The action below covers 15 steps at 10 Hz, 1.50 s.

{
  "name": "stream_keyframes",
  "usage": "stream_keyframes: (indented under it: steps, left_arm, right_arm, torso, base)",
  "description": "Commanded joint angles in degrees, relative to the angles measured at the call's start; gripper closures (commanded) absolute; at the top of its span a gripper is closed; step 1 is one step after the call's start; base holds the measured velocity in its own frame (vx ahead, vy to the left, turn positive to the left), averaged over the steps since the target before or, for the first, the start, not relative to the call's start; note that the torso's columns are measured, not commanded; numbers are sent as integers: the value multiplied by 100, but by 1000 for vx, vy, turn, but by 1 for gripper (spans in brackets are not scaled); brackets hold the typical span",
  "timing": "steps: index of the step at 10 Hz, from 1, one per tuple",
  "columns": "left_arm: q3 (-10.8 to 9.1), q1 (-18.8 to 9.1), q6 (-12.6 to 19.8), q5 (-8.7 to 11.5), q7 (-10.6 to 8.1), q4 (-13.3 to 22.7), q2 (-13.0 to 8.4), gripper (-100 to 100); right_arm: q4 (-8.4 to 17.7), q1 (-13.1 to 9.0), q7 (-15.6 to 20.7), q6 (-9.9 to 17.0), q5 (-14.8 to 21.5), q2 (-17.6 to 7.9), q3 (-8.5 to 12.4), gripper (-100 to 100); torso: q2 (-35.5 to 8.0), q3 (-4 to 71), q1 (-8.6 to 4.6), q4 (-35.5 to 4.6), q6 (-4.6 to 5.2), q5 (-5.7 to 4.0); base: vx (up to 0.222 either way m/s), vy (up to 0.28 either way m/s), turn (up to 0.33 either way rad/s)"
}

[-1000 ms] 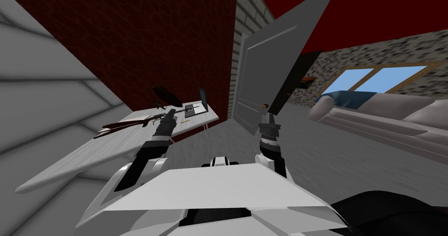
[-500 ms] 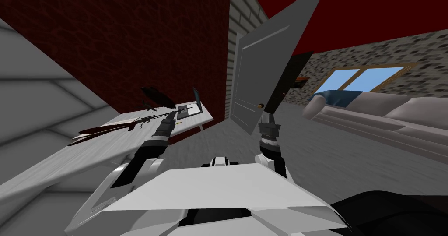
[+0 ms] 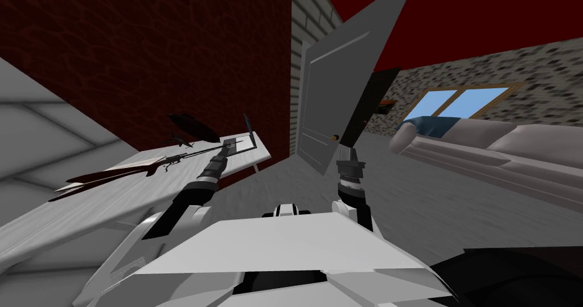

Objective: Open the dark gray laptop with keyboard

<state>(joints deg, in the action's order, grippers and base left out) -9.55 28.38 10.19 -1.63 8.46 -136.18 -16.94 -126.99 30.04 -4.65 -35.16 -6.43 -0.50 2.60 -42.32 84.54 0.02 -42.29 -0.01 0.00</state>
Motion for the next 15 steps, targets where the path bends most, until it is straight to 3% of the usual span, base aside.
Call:
stream_keyframes:
  steps: [1, 2, 8, 12, 14, 15]
  left_arm:
    - [-89, -4, 422, 56, 30, -17, -125, -100]
    - [-89, -4, 441, 56, 30, -17, -125, -100]
    - [-315, -34, 1338, 177, 81, -68, -438, -100]
    - [-483, -84, 1882, 249, 79, -99, -668, -100]
    - [-660, -157, 2261, 315, 46, -128, -912, -100]
    - [-660, -157, 2368, 315, 46, -128, -912, -100]
  right_arm:
    - [0, 0, 0, 0, 0, 0, 0, 0]
    - [0, 0, 0, 0, 0, 0, 0, 0]
    - [0, 0, 0, 0, 0, 0, 0, 0]
    - [0, 1, 0, 0, 0, 0, 0, 0]
    - [0, 1, 0, 0, 0, 0, 0, 0]
    - [0, 1, 0, 0, 0, 0, 1, 0]
  torso:
    - [0, 0, -6, 0, 1, 0]
    - [5, 3, 2, 1, 0, 0]
    - [6, 3, -3, 1, 1, 0]
    - [10, 5, -4, 2, 1, 0]
    - [6, 3, -1, 1, 1, 1]
    - [11, 7, -3, 3, 1, 0]
  base:
    - [37, -91, -34]
    - [27, -36, 1]
    - [53, -76, -29]
    - [67, -71, -4]
    - [87, -72, 23]
    - [90, -63, 17]
